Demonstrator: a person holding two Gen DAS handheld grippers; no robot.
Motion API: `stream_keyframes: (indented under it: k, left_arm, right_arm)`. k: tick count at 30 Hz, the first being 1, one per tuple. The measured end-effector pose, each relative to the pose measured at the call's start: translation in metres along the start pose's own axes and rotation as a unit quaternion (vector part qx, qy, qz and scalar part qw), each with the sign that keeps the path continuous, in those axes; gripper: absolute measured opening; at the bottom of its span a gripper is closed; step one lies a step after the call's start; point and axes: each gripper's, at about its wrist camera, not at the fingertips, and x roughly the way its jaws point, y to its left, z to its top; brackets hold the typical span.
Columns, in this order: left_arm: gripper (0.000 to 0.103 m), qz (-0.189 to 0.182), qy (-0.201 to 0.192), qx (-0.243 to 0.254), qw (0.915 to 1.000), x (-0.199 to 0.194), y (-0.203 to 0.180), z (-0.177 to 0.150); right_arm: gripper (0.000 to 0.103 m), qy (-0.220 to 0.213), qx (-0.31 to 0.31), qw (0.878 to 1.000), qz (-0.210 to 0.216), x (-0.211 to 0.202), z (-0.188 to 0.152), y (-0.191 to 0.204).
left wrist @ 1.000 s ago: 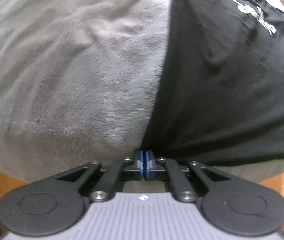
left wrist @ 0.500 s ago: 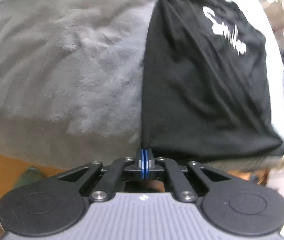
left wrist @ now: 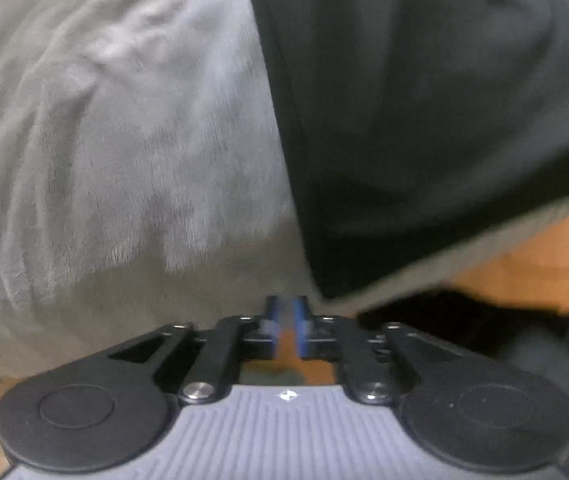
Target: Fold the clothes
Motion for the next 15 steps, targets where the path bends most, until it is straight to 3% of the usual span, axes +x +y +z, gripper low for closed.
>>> stream_keyframes:
  k: [3, 7, 11, 13, 15]
  left_arm:
    - [0.028, 0.004, -0.009, -0.011, 0.9999, -0.015, 0.000, -0.011]
    - [0.028, -0.007, -0.068, -0.046, 0.9966, -0.053, -0.001, -0.007]
    - [0.033, -0.090, -0.153, -0.047, 0.9830, -0.076, -0.025, 0.032]
    - [0.034, -0.129, -0.168, -0.025, 0.9770, -0.069, -0.048, 0.051]
    - [0.034, -0.143, -0.163, 0.013, 0.9760, -0.052, -0.074, 0.054]
  right_arm:
    - [0.005, -0.017, -0.016, 1.000, -0.018, -0.015, -0.008, 0.006]
    - [0.006, -0.100, -0.074, 0.992, 0.016, -0.051, -0.010, 0.029]
    - [0.006, -0.168, -0.162, 0.969, 0.081, -0.051, 0.016, 0.080]
    - [0.006, -0.178, -0.202, 0.957, 0.104, -0.034, 0.030, 0.109]
    - [0.006, -0.172, -0.228, 0.951, 0.123, -0.022, 0.028, 0.124]
